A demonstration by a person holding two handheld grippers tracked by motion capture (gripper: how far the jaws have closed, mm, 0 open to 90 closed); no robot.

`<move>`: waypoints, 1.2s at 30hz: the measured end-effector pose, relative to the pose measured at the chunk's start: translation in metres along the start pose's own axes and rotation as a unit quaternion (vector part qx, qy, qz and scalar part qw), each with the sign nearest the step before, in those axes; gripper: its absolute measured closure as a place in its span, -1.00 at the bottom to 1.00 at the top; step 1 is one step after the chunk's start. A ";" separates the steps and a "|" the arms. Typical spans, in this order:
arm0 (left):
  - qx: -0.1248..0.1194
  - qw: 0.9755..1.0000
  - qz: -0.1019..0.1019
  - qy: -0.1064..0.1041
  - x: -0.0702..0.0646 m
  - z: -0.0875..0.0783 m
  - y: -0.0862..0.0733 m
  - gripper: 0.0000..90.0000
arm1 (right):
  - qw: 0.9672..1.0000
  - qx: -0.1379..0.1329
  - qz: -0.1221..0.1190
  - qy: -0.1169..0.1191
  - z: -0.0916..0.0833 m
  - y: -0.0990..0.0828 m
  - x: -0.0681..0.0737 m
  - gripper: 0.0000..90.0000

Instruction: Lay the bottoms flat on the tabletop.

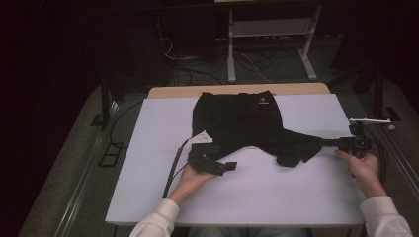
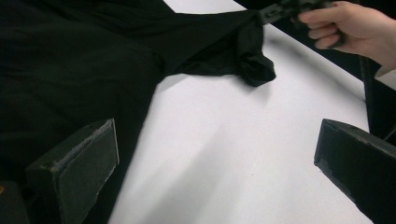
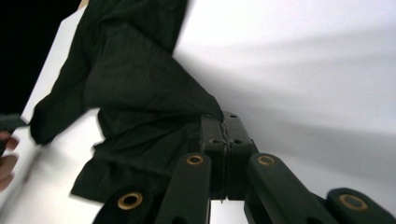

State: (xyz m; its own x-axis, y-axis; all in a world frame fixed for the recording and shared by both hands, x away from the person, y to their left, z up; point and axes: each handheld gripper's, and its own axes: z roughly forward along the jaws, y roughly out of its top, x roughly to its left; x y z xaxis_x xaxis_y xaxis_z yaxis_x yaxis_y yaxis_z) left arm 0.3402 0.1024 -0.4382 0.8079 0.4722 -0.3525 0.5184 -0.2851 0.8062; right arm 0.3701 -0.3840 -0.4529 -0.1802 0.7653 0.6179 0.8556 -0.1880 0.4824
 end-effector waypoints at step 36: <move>0.058 0.998 0.006 -0.037 -0.040 0.127 0.041 -0.86 | 0.999 0.018 -0.039 0.006 0.027 -0.033 0.029 0.90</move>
State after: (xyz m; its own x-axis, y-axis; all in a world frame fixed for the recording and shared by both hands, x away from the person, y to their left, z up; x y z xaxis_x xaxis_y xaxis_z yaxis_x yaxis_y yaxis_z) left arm 0.3652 -0.0341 -0.4515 0.8305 0.4070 -0.3803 0.5338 -0.3866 0.7520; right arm 0.3503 -0.3390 -0.4677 -0.2529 0.7694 0.5866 0.8554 -0.1055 0.5071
